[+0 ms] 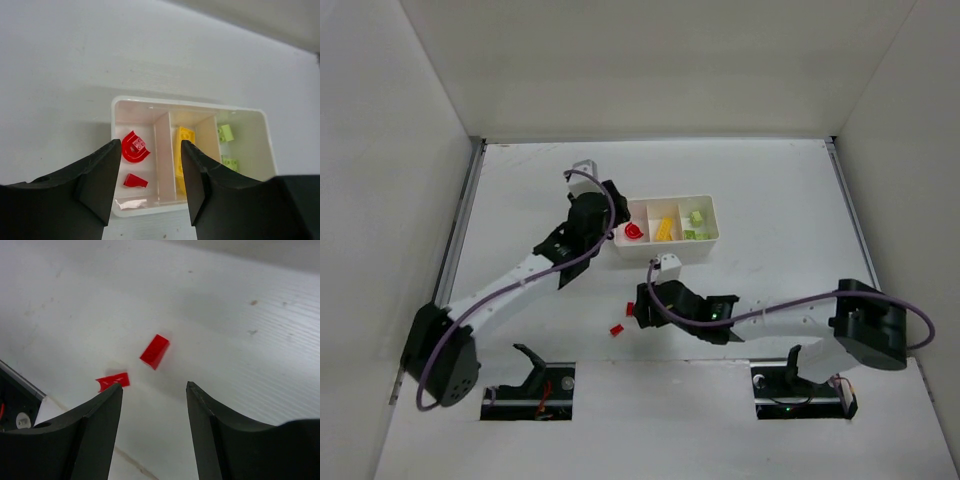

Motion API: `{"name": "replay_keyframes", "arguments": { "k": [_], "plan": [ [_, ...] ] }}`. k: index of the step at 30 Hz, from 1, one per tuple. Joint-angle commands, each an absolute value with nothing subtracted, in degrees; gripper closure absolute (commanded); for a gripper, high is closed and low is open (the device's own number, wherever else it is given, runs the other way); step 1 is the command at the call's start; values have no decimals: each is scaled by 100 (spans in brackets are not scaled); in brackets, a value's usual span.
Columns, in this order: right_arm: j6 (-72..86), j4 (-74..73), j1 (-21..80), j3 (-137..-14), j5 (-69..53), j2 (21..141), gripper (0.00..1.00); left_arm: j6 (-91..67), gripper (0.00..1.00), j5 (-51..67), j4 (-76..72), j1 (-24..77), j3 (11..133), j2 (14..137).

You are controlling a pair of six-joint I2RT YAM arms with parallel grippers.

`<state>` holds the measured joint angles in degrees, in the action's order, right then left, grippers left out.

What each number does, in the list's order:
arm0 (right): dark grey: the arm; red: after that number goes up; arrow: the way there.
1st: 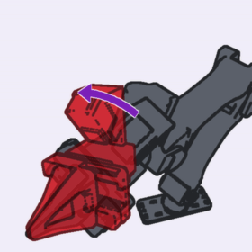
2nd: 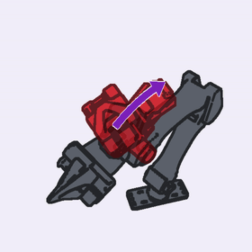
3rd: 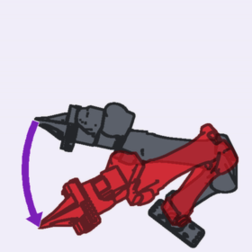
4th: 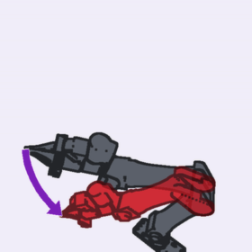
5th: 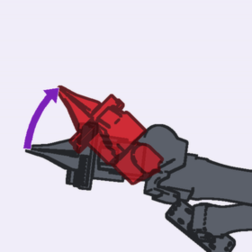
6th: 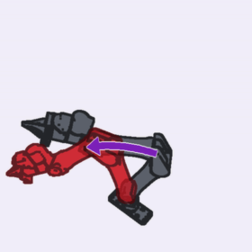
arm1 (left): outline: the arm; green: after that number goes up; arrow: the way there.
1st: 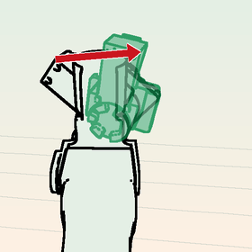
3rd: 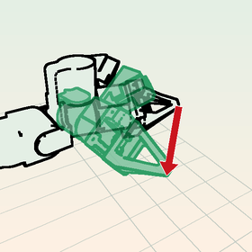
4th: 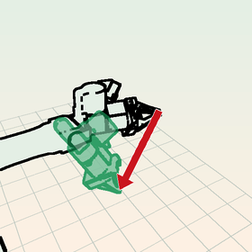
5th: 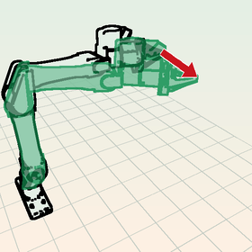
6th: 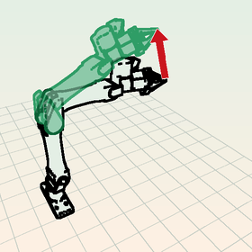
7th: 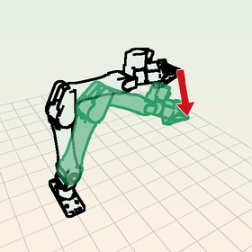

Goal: Sort the legos into containers by color

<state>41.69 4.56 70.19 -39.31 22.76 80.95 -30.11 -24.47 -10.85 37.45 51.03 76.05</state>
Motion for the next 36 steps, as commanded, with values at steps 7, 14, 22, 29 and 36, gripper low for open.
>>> {"name": "replay_keyframes", "arguments": {
  "k": [7,14,22,29,36],
  "plan": [
    [4289,-34,7290,-5334,2979,9632,40,-3638,50,-2751,-38,3433,3763,4977],
    [4500,-633,7299,-5739,3270,10124,45,-3963,50,-2611,1668,3291,2972,3614],
    [4579,-773,7299,-5924,3172,10284,75,-4491,51,-2400,2452,3414,2488,2997],
    [3948,-791,7133,-5932,3358,8765,79,-4517,50,-2154,2566,3984,2426,3006],
    [2954,-484,5921,-6739,2726,8787,78,-4631,44,-2101,2443,5039,2399,3453]
  ]
}}
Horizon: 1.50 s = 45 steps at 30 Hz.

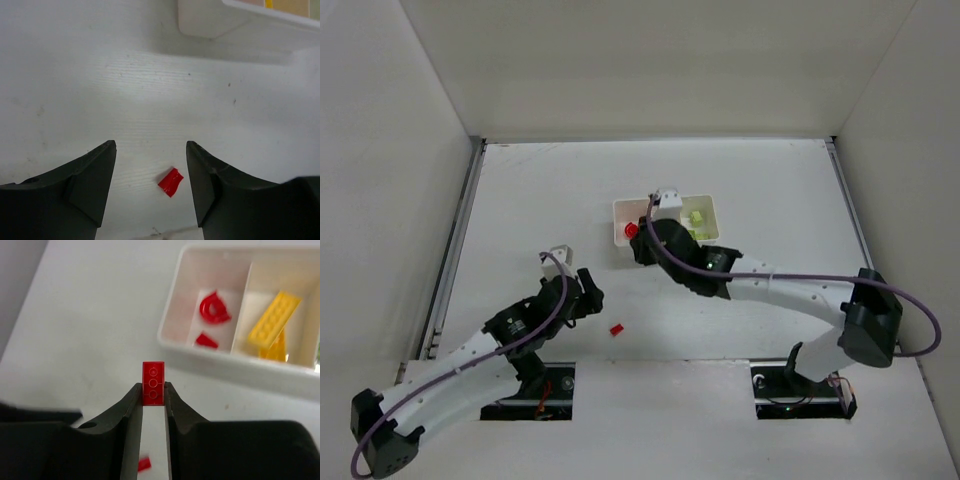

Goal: Sort the legos into containers by color

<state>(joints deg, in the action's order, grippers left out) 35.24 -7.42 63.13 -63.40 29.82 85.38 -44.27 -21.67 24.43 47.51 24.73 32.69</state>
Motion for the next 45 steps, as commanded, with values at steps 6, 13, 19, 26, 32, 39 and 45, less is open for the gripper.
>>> {"name": "replay_keyframes", "arguments": {
  "k": [6,13,19,26,32,39,45],
  "plan": [
    [2655,-316,5419,-7654,2435,9675,76,-4746,42,-2013,2505,5707,2434,3936],
    [2716,-272,5129,-8095,2268,10204,54,-4825,41,-1846,2399,6384,2382,4377],
    [2725,-193,5076,-7955,2232,9854,44,-4869,41,-1846,2277,6455,2312,4517],
    [2821,158,4944,-6480,2347,8554,44,-4650,42,-1688,1917,6604,2276,5061],
    [2979,255,4908,-5802,2285,8095,44,-4597,49,-1784,1696,6710,2373,5633],
    [2997,369,4944,-5494,2285,7761,44,-4605,58,-1995,1556,6745,2487,6257],
    [2980,448,4952,-5230,2259,7392,44,-4579,84,-2048,1590,6833,2619,6372]
  ]
}}
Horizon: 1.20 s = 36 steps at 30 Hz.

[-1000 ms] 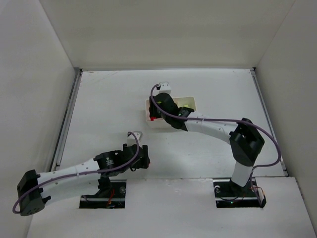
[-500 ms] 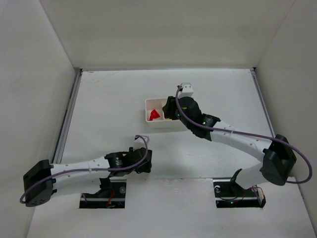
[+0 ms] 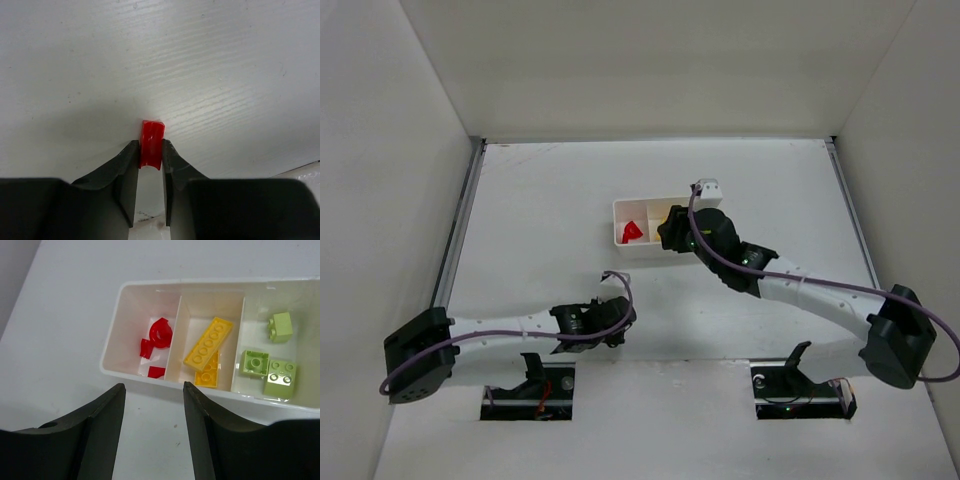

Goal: Sort the legos into containers by color

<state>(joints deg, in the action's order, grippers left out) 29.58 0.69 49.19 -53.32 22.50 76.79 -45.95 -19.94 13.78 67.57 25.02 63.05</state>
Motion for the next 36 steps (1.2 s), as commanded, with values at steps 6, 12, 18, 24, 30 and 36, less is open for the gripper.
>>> {"name": "replay_keyframes", "arguments": {
  "k": [6,12,18,24,30,36],
  "plan": [
    [2971,448,4715,-4747,2276,6804,44,-4579,88,-2390,1802,6580,3119,5539],
    [3243,378,4680,-3904,2320,5926,44,-4027,87,-2646,759,5613,3892,5413],
    [3454,132,4680,-3314,2329,5187,44,-3411,86,-2444,-675,4725,4762,6738],
    [3586,70,4741,-2883,2312,4773,44,-3129,78,-2021,-809,4109,5808,8251],
    [3621,53,4777,-2672,2276,4377,44,-3094,53,-2390,-703,4144,5906,8385],
    [3586,53,4777,-2646,2250,4324,44,-2997,49,-2768,-765,4363,5529,7595]
  ]
}}
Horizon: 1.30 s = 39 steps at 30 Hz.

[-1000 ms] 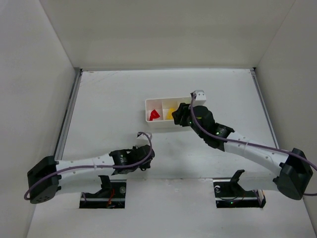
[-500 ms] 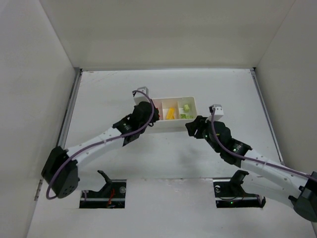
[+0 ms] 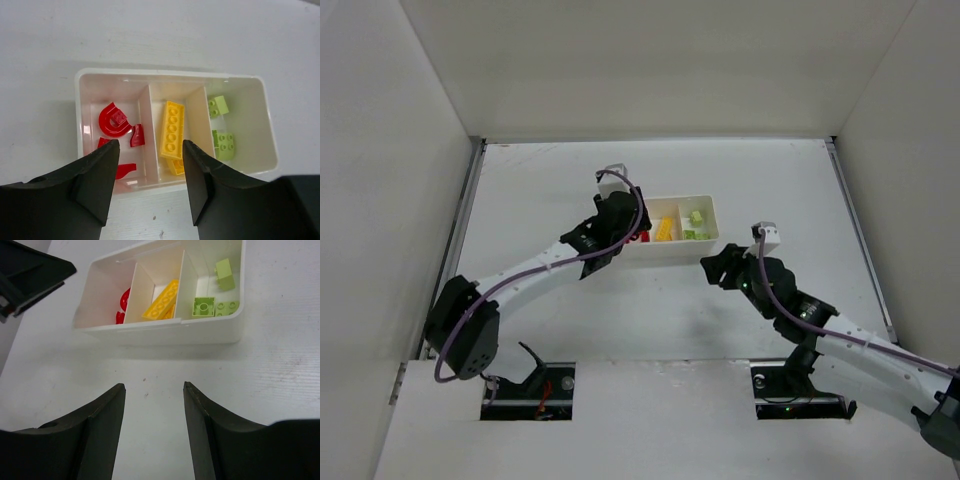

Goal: Sort the legos into containers by color

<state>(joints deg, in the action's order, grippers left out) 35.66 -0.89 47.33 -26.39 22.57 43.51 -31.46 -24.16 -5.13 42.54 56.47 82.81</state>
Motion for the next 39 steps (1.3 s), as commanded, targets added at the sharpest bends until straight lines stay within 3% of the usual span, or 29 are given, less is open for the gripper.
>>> {"name": "replay_keyframes", "arguments": {
  "k": [1,5,7,8,10,16,18,25,32,34,35,39],
  "plan": [
    [3586,53,4785,-2646,2250,4350,45,-3023,49,-2803,-730,4390,5450,7428],
    [3586,105,4785,-2698,2276,4482,55,-3076,37,-2760,-572,4478,5055,6822],
    [3551,53,4785,-2768,2329,4526,65,-3129,22,-2821,-300,4522,4818,6401],
    [3525,27,4785,-2795,2355,4518,71,-3164,1,-2865,-168,4522,4695,6181],
    [3507,-105,4785,-2874,2452,4413,81,-3251,0,-2970,130,4461,4414,5689],
    [3700,-430,4672,-2892,2636,3780,85,-3989,0,-3349,1395,3899,3570,4352],
    [3779,-527,4531,-2822,2698,3631,80,-4261,0,-3104,1800,3600,3411,4123],
    [4236,-642,3899,-2286,2760,3104,39,-4790,0,-2452,2934,2545,3156,3674],
    [4131,-712,3582,-2118,2681,2900,27,-4764,0,-2250,3252,2307,3208,3673],
    [4183,-729,3573,-2136,2707,2918,16,-4729,0,-2250,3208,2351,3295,3761],
    [4184,-729,3573,-2153,2733,2935,0,-4711,0,-2250,3191,2368,3339,3797],
    [4148,-896,3502,-2267,2891,3050,0,-4615,0,-2250,3059,2491,3349,3780]
  ]
}}
